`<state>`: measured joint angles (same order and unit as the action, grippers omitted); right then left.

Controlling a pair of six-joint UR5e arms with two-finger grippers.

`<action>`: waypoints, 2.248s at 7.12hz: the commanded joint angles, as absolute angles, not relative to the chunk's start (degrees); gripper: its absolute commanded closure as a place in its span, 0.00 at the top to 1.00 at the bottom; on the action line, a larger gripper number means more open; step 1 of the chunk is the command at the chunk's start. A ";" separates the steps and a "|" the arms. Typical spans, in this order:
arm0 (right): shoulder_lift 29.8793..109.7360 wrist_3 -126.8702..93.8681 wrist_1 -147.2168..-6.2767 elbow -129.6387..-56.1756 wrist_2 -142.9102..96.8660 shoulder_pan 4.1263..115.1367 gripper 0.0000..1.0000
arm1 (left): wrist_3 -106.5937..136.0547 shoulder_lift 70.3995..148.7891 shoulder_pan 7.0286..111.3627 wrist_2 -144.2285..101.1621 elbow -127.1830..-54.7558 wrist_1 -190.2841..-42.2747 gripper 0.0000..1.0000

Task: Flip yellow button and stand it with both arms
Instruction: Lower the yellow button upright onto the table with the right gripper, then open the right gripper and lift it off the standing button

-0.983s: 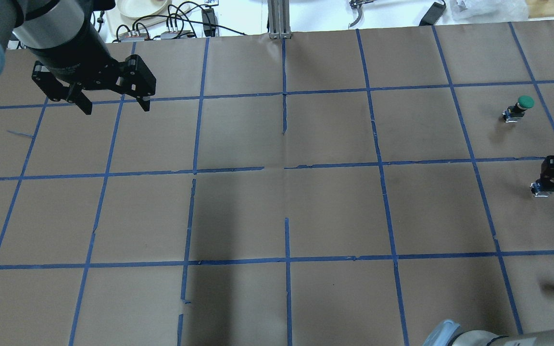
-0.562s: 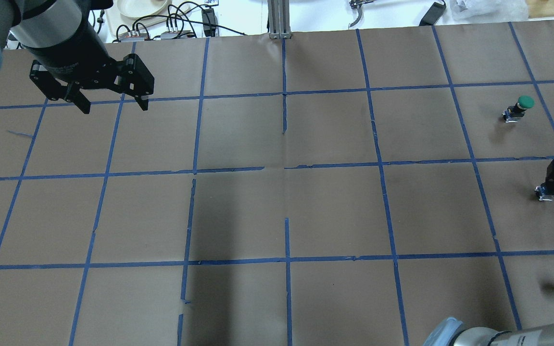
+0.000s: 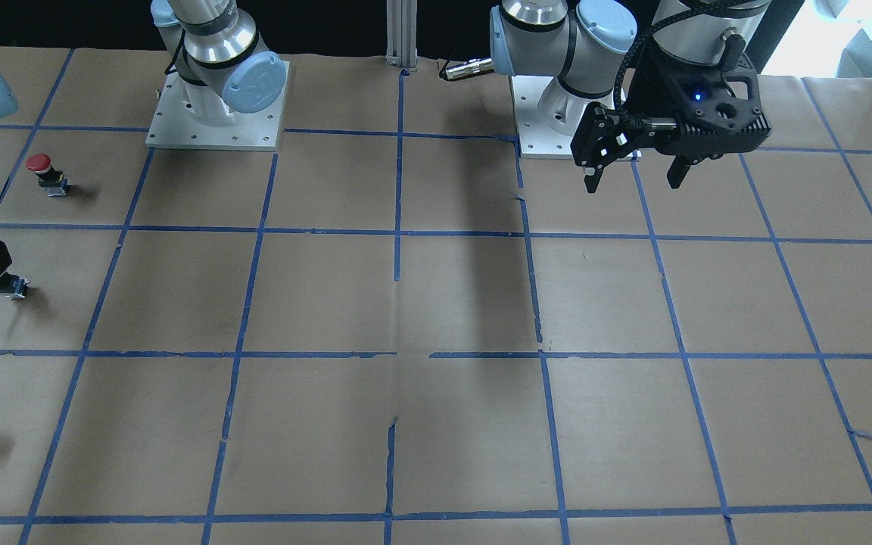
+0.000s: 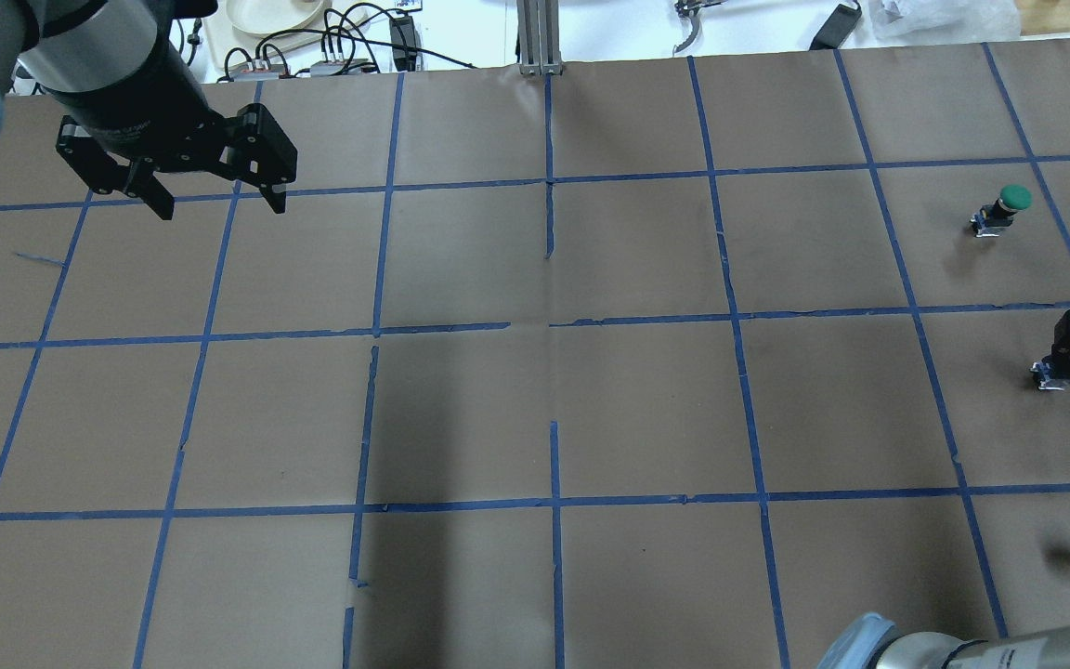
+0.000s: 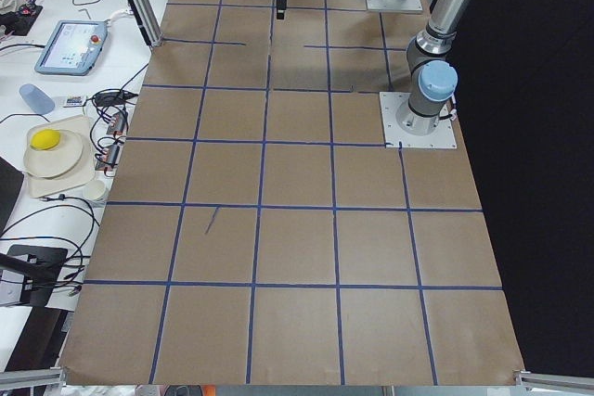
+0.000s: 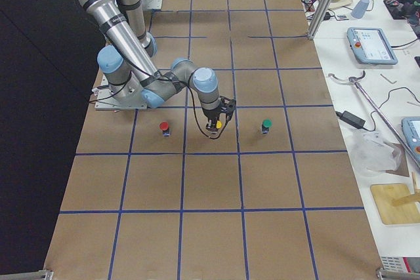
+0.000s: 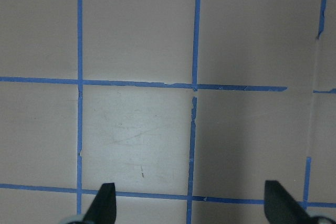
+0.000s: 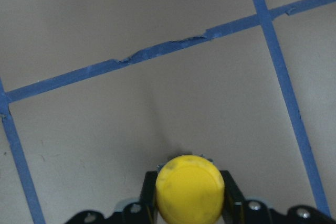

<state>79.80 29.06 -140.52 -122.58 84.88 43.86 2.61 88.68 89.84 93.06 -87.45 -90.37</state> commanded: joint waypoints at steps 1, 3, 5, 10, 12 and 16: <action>79.80 29.18 -140.45 -122.69 84.64 43.86 0.18 | 2.64 88.59 89.91 92.99 -87.45 -90.44 1.00; 79.72 29.27 -140.45 -122.61 84.46 43.86 0.33 | 2.64 88.59 89.82 93.08 -87.45 -90.44 1.00; 79.45 29.27 -140.62 -122.61 84.64 43.86 0.99 | 2.55 88.59 89.82 93.08 -87.54 -90.53 1.00; 91.71 28.57 -117.69 -116.83 85.34 44.47 1.00 | 2.55 88.59 89.82 92.99 -87.45 -90.44 1.00; 100.33 27.43 -99.75 -110.51 85.78 47.96 1.00 | 2.64 88.59 89.82 93.08 -87.45 -90.44 1.00; 106.61 5.36 -83.35 -101.28 90.00 71.47 1.00 | 2.55 88.68 89.74 93.08 -87.54 -90.53 1.00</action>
<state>105.96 13.79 -86.76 -104.18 89.75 63.54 2.55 88.64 89.76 93.07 -87.53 -90.48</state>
